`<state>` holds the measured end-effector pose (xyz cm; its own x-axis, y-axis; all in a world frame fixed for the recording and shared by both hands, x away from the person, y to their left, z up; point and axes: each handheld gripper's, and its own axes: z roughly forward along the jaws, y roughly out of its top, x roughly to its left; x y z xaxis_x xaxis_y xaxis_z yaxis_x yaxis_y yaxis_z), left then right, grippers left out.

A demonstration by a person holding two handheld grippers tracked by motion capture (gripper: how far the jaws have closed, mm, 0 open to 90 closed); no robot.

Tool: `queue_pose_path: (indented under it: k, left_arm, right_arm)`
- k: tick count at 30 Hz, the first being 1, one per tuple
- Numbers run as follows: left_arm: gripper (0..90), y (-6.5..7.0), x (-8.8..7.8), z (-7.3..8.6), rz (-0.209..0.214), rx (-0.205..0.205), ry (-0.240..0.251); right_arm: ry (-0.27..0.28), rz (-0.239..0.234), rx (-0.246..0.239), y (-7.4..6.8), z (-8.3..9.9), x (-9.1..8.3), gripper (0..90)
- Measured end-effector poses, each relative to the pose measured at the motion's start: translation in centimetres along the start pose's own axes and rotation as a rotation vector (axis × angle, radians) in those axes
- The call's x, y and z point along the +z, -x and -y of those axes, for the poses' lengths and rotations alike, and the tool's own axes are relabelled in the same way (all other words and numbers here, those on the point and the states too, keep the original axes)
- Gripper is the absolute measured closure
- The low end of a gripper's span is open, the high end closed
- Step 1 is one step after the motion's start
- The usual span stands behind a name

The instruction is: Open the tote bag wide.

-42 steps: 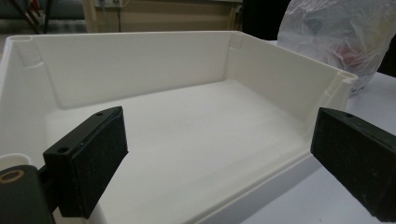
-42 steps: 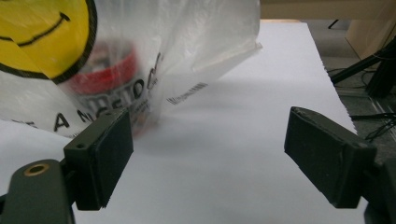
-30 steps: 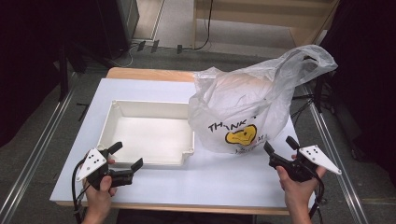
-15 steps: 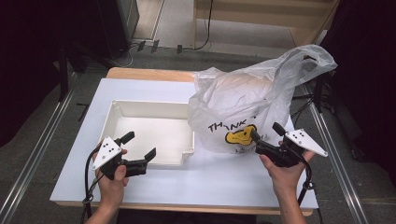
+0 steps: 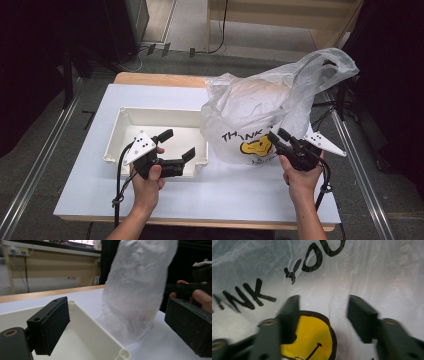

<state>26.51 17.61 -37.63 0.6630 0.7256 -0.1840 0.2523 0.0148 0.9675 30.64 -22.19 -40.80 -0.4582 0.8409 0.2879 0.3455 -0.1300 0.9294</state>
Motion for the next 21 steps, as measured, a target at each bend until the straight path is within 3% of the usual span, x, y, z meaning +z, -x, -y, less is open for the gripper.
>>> queue_pose_path:
  k: [1, 4, 7, 10, 13, 15, 18, 21]
  left_arm:
    - [6.0, 0.6, 0.2, -0.1, 0.01, 0.027, -0.001]
    - [6.0, 1.3, 0.8, 0.1, 0.011, 0.051, -0.008]
    - [6.0, 1.6, 1.5, 0.5, 0.014, 0.063, -0.022]
    - [10.3, 1.7, 2.0, 0.6, -0.01, 0.071, -0.026]
    - [20.9, 1.9, 2.2, 0.6, -0.006, 0.065, -0.015]
    - [34.5, 1.9, 2.2, 0.6, -0.003, 0.064, -0.017]
    - [59.3, 2.2, 2.4, 0.8, 0.052, 0.044, -0.045]
    - [75.9, 2.2, 2.7, 1.0, 0.084, 0.036, -0.086]
  right_arm:
    - [0.0, -0.004, -0.007, 0.0, 0.1, 0.0, 71.4]
    - [-0.004, -0.013, 0.011, 0.2, 0.4, -0.1, 89.0]
    - [-0.002, 0.01, 0.001, 0.2, 0.8, -0.5, 90.0]
    - [-0.014, 0.02, -0.017, 0.1, 1.2, -1.0, 90.0]
    - [-0.04, 0.03, -0.043, 0.0, 1.6, -1.4, 90.0]
    - [-0.064, 0.038, -0.059, 0.0, 2.0, -1.7, 90.0]
    - [-0.081, 0.048, -0.068, 0.1, 2.4, -2.0, 90.0]
    - [-0.065, 0.044, -0.062, 0.2, 2.4, -2.5, 90.0]
